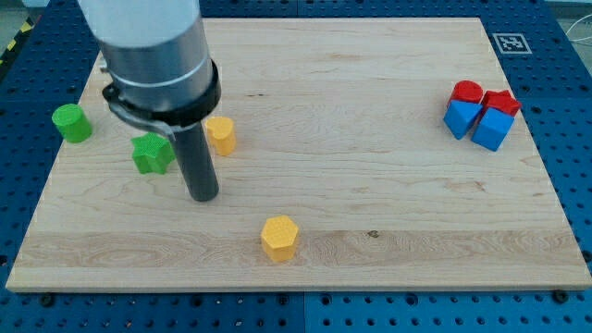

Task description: Move yellow heart towards yellow hexagon

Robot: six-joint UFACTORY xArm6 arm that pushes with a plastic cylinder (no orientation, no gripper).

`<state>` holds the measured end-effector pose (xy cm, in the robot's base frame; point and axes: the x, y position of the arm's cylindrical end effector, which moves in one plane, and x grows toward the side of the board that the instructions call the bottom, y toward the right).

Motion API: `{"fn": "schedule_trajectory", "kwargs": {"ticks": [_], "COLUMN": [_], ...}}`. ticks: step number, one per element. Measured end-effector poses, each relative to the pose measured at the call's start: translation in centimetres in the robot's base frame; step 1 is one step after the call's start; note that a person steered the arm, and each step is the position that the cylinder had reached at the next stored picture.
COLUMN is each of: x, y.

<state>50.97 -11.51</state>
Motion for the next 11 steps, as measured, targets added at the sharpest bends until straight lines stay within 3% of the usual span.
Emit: {"fn": "schedule_trajectory", "kwargs": {"ticks": [3, 5, 9, 11], "x": [-9.1, -11.2, 1.8, -0.4], "y": [-1.3, -1.4, 5.0, 2.9]}}
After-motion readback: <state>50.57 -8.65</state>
